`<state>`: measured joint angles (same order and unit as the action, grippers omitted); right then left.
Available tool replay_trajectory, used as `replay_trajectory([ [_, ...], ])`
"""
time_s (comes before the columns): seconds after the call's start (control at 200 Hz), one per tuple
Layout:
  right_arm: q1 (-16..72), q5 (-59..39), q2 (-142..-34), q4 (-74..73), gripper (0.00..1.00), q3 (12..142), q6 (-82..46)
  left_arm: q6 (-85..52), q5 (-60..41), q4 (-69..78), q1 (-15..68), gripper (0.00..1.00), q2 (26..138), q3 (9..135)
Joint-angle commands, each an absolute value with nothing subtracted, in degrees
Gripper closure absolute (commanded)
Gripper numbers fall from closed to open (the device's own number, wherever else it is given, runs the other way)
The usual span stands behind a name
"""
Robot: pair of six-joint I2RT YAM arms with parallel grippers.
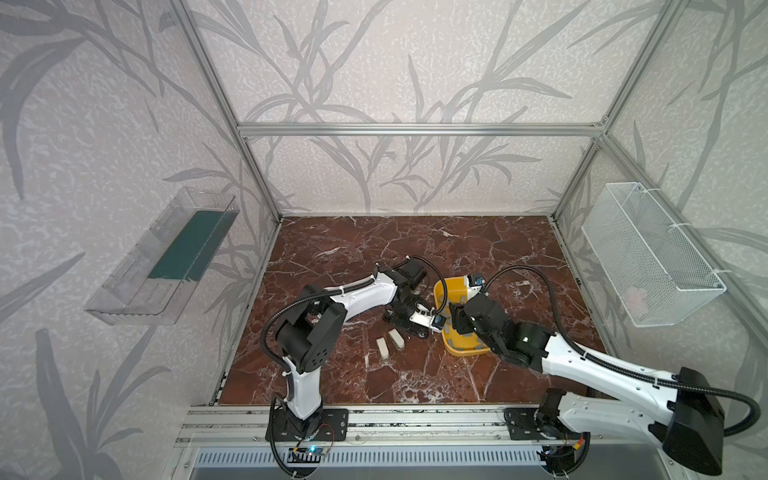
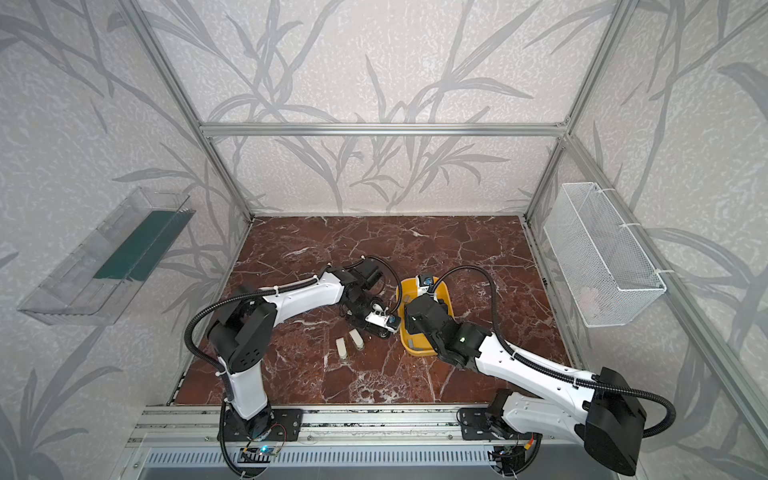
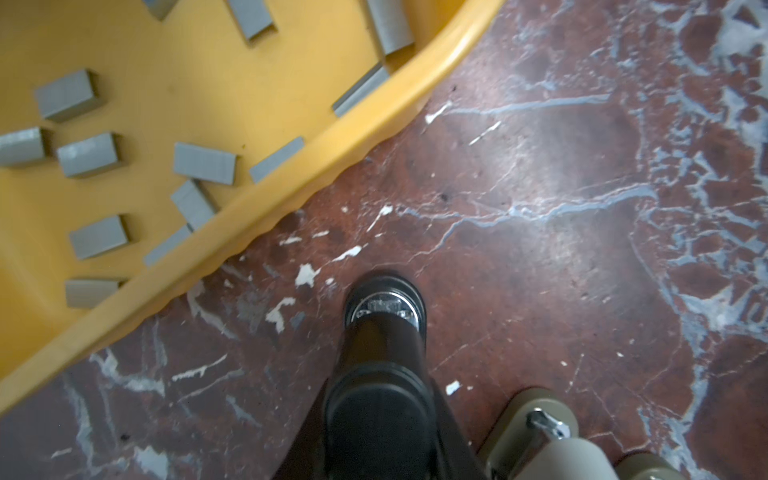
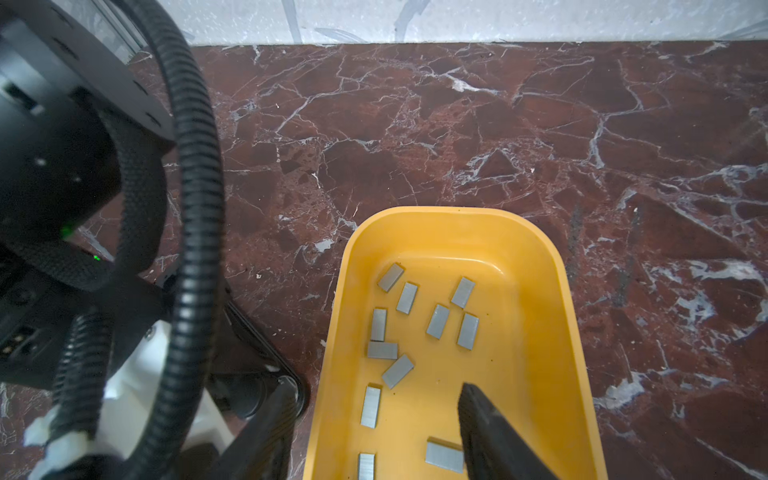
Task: Load the staples into the stapler
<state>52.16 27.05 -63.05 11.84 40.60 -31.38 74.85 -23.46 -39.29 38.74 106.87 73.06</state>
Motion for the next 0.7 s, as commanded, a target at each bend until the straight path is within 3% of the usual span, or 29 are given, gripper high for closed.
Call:
replay_trajectory([
  [0.0,51.97,28.56,-62.58,11.60,0.36,40.92,-30.76,69.89,-21.77,-32.42,35.83,1.00,99.04,73.55],
  [0.275,51.94,27.74,-61.81,9.79,0.36,40.12,-29.82,61.75,-19.10,-11.08,31.67,1.00,83.93,63.02],
  [0.695,51.85,25.01,-58.10,6.44,0.33,39.09,-31.88,58.99,-24.01,-12.30,30.14,1.00,78.20,62.02],
])
